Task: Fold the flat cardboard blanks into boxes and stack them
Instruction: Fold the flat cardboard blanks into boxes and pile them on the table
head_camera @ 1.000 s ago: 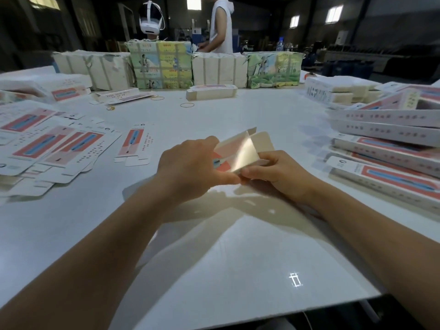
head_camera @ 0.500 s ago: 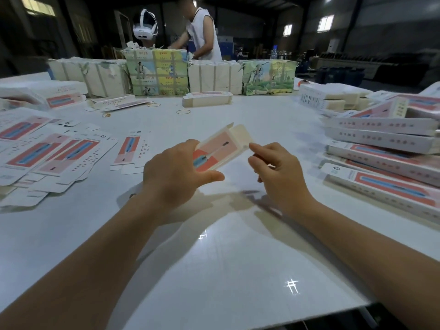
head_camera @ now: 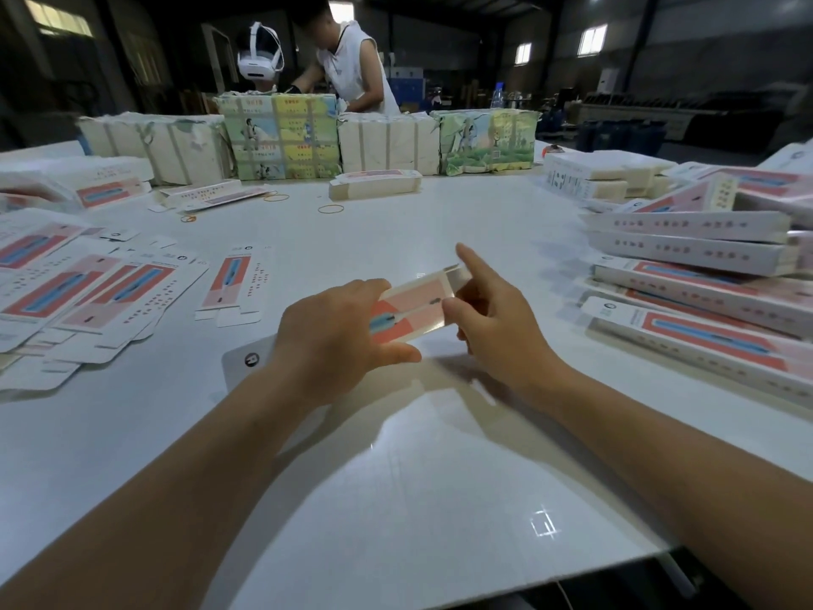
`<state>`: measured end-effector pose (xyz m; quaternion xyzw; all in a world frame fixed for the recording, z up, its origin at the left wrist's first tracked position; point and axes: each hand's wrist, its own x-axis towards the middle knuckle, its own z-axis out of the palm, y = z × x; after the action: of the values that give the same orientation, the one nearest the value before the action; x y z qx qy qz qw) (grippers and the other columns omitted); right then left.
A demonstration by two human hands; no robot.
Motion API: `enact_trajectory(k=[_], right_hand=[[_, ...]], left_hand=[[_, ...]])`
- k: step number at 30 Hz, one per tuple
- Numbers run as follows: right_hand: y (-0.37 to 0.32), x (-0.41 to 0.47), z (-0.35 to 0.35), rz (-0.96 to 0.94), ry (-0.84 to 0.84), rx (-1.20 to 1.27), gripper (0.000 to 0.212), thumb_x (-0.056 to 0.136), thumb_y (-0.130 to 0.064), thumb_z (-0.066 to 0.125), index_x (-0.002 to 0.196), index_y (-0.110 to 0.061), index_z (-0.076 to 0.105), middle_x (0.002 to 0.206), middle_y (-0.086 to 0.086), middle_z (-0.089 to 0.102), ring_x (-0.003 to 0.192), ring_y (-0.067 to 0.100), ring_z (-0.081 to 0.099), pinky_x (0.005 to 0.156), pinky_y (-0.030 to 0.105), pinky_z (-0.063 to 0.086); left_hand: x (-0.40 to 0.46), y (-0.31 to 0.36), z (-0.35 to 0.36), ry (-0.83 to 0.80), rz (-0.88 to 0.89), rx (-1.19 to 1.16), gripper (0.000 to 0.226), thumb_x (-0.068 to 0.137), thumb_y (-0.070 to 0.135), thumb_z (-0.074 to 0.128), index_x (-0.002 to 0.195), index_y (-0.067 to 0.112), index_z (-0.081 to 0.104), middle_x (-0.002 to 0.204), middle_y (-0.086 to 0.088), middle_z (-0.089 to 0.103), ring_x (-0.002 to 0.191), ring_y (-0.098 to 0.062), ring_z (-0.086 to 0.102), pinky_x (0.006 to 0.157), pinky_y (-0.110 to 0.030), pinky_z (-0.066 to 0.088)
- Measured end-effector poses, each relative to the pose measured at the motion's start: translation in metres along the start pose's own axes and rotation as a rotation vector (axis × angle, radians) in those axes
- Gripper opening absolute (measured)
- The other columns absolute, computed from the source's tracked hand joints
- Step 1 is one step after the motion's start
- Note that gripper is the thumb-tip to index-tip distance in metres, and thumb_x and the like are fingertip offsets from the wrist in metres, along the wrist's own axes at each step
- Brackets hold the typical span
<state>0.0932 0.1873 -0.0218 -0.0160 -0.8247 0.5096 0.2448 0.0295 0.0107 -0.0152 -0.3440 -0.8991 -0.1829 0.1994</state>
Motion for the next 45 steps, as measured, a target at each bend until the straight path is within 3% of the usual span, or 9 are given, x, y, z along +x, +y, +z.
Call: enact_trajectory(k=[8, 14, 17, 19, 22, 31, 35, 39, 45], right_hand=[[-0.007, -0.002, 0.004, -0.011, 0.120, -0.016, 0.026, 0.094, -0.012, 0.051, 0.078, -0.029, 0.062, 0.084, -0.005, 0.061, 0.072, 0.016, 0.055, 0.067, 0.033, 0.047], [-0.006, 0.003, -0.002, -0.033, 0.207, -0.131, 0.013, 0.090, -0.026, 0.060, 0.101, -0.028, 0.065, 0.102, -0.005, 0.046, 0.092, -0.004, 0.048, 0.085, 0.014, 0.038], [-0.001, 0.011, -0.012, 0.086, 0.240, -0.107, 0.085, 0.076, -0.030, 0.076, 0.146, -0.028, 0.028, 0.138, -0.001, 0.029, 0.128, 0.016, 0.035, 0.109, 0.034, 0.031], [-0.001, 0.015, -0.015, 0.330, 0.108, 0.333, 0.104, 0.074, -0.012, 0.078, 0.150, -0.033, 0.010, 0.145, 0.010, 0.035, 0.121, 0.027, 0.051, 0.104, 0.046, 0.041], [-0.004, 0.015, -0.014, 0.507, -0.105, 0.799, 0.054, 0.079, 0.006, 0.064, 0.129, -0.003, 0.045, 0.108, 0.018, 0.065, 0.081, 0.026, 0.070, 0.071, 0.036, 0.059], [-0.003, -0.005, 0.006, -0.154, -0.064, -0.499, 0.011, 0.098, -0.016, 0.040, 0.087, -0.014, 0.043, 0.077, 0.005, 0.057, 0.071, 0.024, 0.050, 0.061, 0.033, 0.033], [-0.007, -0.003, 0.007, -0.056, -0.043, -0.216, 0.022, 0.100, -0.021, 0.040, 0.108, -0.010, 0.057, 0.093, 0.010, 0.063, 0.086, 0.028, 0.056, 0.075, 0.015, 0.046], [-0.011, 0.007, 0.000, 0.268, 0.019, 0.486, 0.028, 0.097, -0.024, 0.054, 0.084, -0.006, 0.072, 0.093, 0.017, 0.071, 0.093, 0.034, 0.067, 0.088, 0.041, 0.056], [-0.004, 0.008, -0.002, 0.249, 0.048, 0.517, 0.023, 0.094, -0.003, 0.053, 0.091, -0.017, 0.072, 0.089, 0.007, 0.075, 0.088, 0.023, 0.071, 0.078, 0.033, 0.058]], left_hand=[[0.001, 0.011, 0.006, 0.041, -0.066, 0.040, 0.072, 0.068, 0.072, 0.058, 0.122, 0.025, 0.053, 0.111, 0.003, 0.064, 0.073, -0.013, 0.050, 0.064, -0.030, 0.052], [0.002, 0.019, 0.004, 0.048, -0.100, 0.020, 0.068, 0.069, 0.073, 0.055, 0.116, 0.024, 0.052, 0.105, 0.005, 0.062, 0.072, -0.013, 0.051, 0.063, -0.029, 0.050], [0.000, 0.019, 0.000, 0.019, -0.099, -0.055, 0.065, 0.070, 0.072, 0.055, 0.114, 0.024, 0.053, 0.103, 0.005, 0.062, 0.075, -0.016, 0.056, 0.068, -0.036, 0.054], [-0.002, 0.019, -0.002, -0.020, -0.090, -0.061, 0.067, 0.071, 0.070, 0.057, 0.119, 0.024, 0.053, 0.108, 0.004, 0.062, 0.079, -0.017, 0.057, 0.071, -0.036, 0.054], [-0.002, 0.019, -0.002, -0.079, -0.085, -0.042, 0.071, 0.073, 0.068, 0.058, 0.129, 0.025, 0.050, 0.116, 0.005, 0.061, 0.084, -0.017, 0.056, 0.073, -0.034, 0.053], [0.001, 0.020, 0.001, -0.140, -0.117, 0.068, 0.059, 0.076, 0.070, 0.054, 0.113, 0.023, 0.052, 0.105, 0.004, 0.062, 0.079, -0.019, 0.056, 0.074, -0.037, 0.053], [0.000, 0.018, 0.003, -0.075, -0.135, 0.081, 0.062, 0.076, 0.070, 0.055, 0.117, 0.023, 0.050, 0.109, 0.003, 0.061, 0.083, -0.021, 0.057, 0.076, -0.038, 0.053], [0.000, 0.016, 0.005, -0.001, -0.128, 0.063, 0.063, 0.075, 0.068, 0.058, 0.119, 0.025, 0.049, 0.114, 0.003, 0.062, 0.077, -0.016, 0.051, 0.071, -0.032, 0.050], [0.000, 0.014, 0.011, 0.040, -0.073, 0.072, 0.064, 0.074, 0.067, 0.058, 0.123, 0.027, 0.049, 0.113, 0.003, 0.063, 0.073, -0.012, 0.048, 0.061, -0.026, 0.045]])
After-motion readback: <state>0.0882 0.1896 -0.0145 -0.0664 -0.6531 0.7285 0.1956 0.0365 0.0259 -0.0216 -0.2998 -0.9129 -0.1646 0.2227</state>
